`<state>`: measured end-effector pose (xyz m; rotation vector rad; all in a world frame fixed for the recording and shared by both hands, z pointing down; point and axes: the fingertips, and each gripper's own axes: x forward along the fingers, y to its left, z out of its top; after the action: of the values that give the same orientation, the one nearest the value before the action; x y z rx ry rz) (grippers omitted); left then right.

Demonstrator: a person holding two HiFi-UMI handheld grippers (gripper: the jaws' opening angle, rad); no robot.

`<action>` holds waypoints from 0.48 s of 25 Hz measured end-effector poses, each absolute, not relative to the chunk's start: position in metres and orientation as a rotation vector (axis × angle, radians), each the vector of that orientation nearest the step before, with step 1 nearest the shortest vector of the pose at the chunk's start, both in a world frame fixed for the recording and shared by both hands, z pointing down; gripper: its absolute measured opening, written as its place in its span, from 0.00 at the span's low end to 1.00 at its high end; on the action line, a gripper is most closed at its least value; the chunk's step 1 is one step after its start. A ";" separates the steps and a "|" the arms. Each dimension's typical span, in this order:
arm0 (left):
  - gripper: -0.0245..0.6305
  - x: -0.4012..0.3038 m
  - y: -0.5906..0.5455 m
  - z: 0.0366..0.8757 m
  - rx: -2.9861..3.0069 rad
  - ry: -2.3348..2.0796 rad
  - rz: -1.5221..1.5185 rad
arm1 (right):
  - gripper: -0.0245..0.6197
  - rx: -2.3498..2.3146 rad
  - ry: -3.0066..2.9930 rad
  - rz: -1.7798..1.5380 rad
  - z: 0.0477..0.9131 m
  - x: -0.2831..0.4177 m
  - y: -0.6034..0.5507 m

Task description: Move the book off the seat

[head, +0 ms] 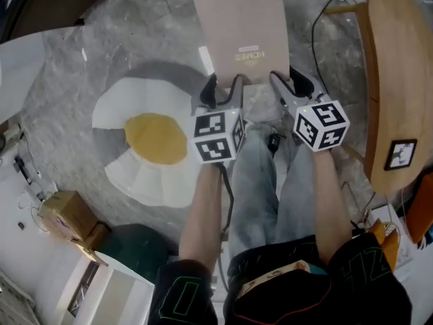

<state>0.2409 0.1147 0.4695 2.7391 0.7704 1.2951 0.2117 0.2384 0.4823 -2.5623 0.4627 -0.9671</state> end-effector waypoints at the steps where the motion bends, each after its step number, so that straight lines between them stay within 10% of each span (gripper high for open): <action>1: 0.38 0.242 0.141 0.469 2.745 0.827 1.297 | 0.31 -2.560 0.410 -0.949 0.482 0.208 0.263; 12: 0.38 0.206 0.427 0.480 2.659 1.506 1.360 | 0.31 -2.452 -0.179 -0.778 0.496 0.120 0.521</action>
<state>0.2055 0.4274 0.4803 2.6585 1.5057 1.3602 0.1199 0.5214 0.4959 -2.4523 -0.1792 -0.7778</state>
